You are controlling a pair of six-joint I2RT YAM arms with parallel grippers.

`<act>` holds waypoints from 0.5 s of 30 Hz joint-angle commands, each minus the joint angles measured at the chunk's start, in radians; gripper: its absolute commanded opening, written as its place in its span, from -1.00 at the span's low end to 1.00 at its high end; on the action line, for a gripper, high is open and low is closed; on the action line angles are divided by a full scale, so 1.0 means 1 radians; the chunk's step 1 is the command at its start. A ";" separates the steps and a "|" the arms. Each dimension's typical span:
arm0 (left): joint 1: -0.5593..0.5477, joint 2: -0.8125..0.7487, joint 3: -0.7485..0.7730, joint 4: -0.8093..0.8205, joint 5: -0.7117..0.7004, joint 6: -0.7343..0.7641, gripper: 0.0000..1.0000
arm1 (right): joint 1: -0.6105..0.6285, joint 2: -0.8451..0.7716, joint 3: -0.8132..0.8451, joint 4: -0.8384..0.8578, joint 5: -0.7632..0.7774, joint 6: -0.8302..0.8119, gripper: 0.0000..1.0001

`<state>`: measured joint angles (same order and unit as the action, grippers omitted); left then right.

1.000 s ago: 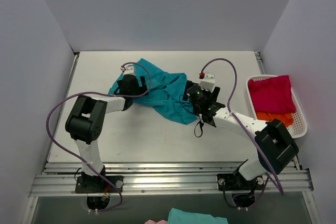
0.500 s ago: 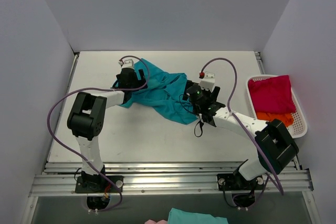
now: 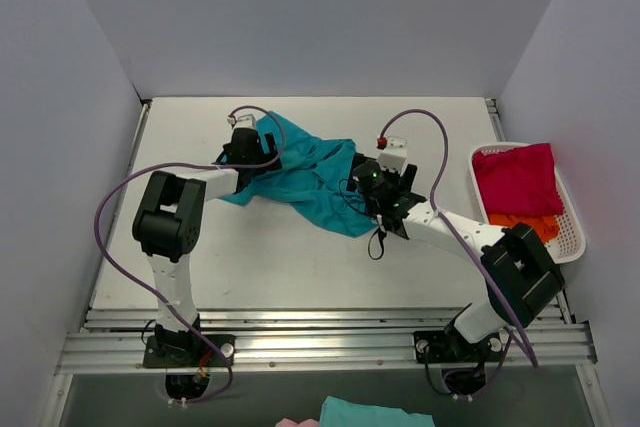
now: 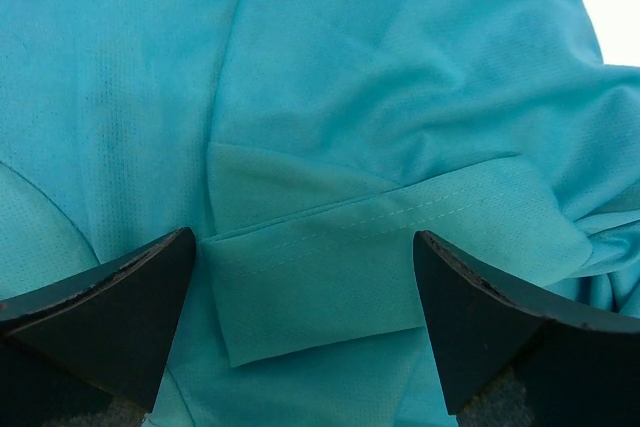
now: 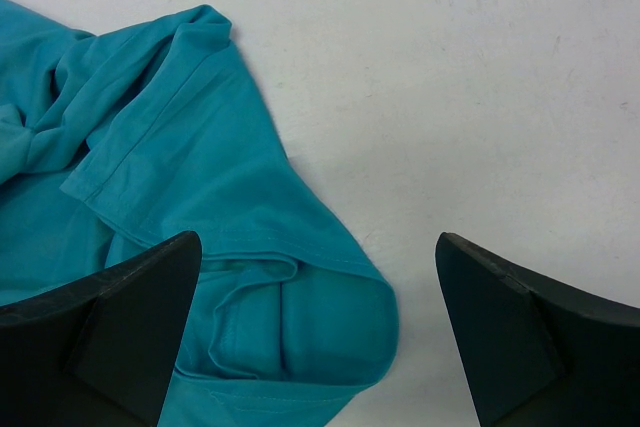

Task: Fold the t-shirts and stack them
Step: Flatten the tshirt out

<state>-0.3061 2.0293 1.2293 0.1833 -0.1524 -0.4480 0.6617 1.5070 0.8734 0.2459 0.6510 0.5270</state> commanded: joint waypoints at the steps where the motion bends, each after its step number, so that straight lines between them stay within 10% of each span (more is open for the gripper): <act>1: 0.009 0.012 0.036 -0.018 0.002 -0.018 1.00 | -0.005 0.007 0.036 -0.020 0.035 0.013 1.00; 15: 0.013 0.019 0.042 -0.028 0.002 -0.021 0.58 | -0.007 0.016 0.039 -0.022 0.035 0.016 0.99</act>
<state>-0.2981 2.0468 1.2518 0.1589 -0.1501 -0.4652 0.6605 1.5169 0.8738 0.2413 0.6506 0.5293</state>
